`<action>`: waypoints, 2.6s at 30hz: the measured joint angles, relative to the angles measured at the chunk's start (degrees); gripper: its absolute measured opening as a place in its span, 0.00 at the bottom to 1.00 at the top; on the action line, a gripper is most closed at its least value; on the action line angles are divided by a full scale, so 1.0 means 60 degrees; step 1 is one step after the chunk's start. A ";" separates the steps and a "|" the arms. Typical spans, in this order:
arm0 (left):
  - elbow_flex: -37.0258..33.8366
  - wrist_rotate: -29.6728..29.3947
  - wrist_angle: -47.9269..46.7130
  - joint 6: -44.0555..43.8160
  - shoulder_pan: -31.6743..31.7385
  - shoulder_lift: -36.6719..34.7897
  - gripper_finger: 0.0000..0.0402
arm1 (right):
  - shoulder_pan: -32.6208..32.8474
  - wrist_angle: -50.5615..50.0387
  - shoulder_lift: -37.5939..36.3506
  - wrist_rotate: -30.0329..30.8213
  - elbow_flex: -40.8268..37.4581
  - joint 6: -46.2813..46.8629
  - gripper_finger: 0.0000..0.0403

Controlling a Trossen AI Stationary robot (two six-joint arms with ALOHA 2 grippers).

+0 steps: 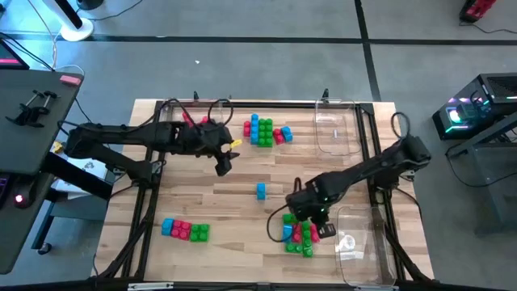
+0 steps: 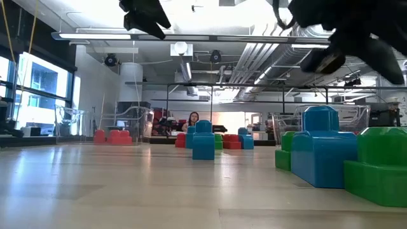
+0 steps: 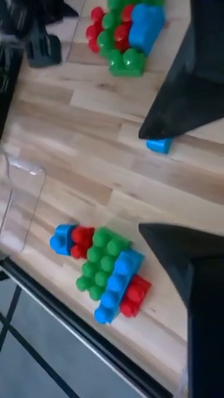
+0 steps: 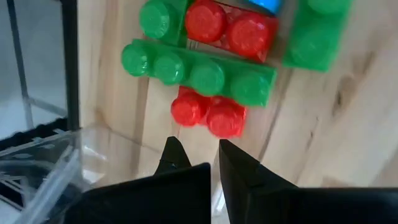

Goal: Sort blocks
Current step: Put the red game piece into the top left transparent bin

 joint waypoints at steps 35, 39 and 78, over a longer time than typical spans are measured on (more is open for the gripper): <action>-0.2684 0.0060 0.2910 -0.2505 -0.1148 -0.0498 0.00 | -0.0424 0.0963 0.0851 -0.0506 -0.1178 -0.2052 0.00; -0.2684 0.0056 0.2897 -0.2475 -0.1147 -0.0498 0.00 | -0.0944 0.0334 0.0490 0.0441 -0.1217 -0.2565 0.00; -0.1806 -0.0507 0.3156 -0.0216 -0.1021 -0.0505 0.00 | -0.2609 -0.0152 -0.1573 0.4273 -0.1658 1.0376 0.40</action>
